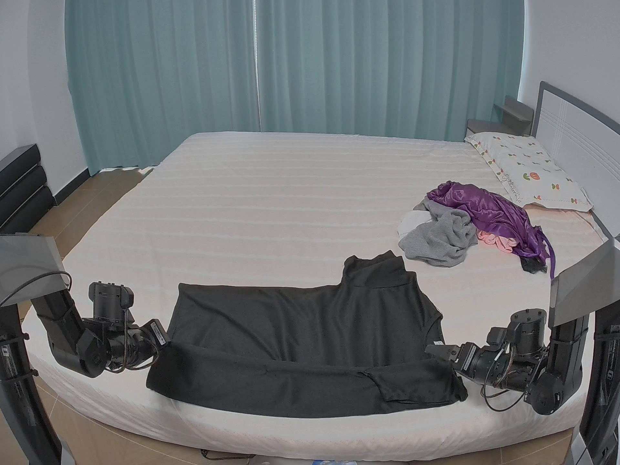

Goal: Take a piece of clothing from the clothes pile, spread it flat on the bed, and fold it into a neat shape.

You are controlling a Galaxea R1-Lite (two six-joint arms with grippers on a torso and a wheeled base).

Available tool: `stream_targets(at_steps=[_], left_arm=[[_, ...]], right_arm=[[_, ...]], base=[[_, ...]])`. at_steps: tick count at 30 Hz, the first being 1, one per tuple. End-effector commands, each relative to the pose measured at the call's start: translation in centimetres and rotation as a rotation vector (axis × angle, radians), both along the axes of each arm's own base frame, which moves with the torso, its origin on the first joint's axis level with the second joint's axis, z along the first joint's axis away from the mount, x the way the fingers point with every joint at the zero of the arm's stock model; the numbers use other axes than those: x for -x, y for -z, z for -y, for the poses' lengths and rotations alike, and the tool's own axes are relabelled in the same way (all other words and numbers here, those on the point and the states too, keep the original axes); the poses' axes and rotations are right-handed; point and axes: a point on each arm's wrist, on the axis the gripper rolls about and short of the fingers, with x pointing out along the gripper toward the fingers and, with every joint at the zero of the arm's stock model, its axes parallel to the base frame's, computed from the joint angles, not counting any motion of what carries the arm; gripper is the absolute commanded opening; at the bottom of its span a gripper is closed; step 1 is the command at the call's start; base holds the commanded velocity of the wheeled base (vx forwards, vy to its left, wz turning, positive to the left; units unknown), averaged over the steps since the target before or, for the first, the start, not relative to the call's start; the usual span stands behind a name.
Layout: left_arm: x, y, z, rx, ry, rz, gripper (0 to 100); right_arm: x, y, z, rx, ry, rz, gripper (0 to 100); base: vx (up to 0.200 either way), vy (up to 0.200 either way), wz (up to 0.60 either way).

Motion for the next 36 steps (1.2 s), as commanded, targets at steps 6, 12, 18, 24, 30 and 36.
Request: stream_targets(at_steps=[6, 12, 18, 24, 30, 36], left_arm=[[1.0, -1.5, 0.0, 0.008, -0.007, 0.033, 0], [1.1, -1.5, 0.0, 0.008, -0.005, 0.029, 0], [1.1, -1.5, 0.0, 0.008, -0.007, 0.029, 0], [1.1, -1.5, 0.0, 0.008, -0.007, 0.03, 0], [1.1, -1.5, 0.0, 0.008, -0.007, 0.029, 0], [1.1, -1.5, 0.0, 0.008, -0.007, 0.029, 0]], right_arm=[[-1.1, 1.2, -0.1, 0.114, -0.079, 0.075, 100], [-2.7, 2.0, 0.2, 0.128, -0.069, 0.106, 100], [-2.8, 2.8, 0.5, 0.156, -0.086, 0.099, 100], [-2.5, 3.2, 0.5, 0.192, -0.113, 0.096, 100], [-1.8, 3.4, 0.7, 0.223, -0.136, 0.083, 100], [-1.5, 3.0, 0.9, 0.234, -0.137, 0.089, 0]], base=[[0.0, 0.0, 0.0], [0.0, 0.0, 0.0], [0.0, 0.0, 0.0], [0.0, 0.0, 0.0], [0.0, 0.0, 0.0], [0.0, 0.0, 0.0]])
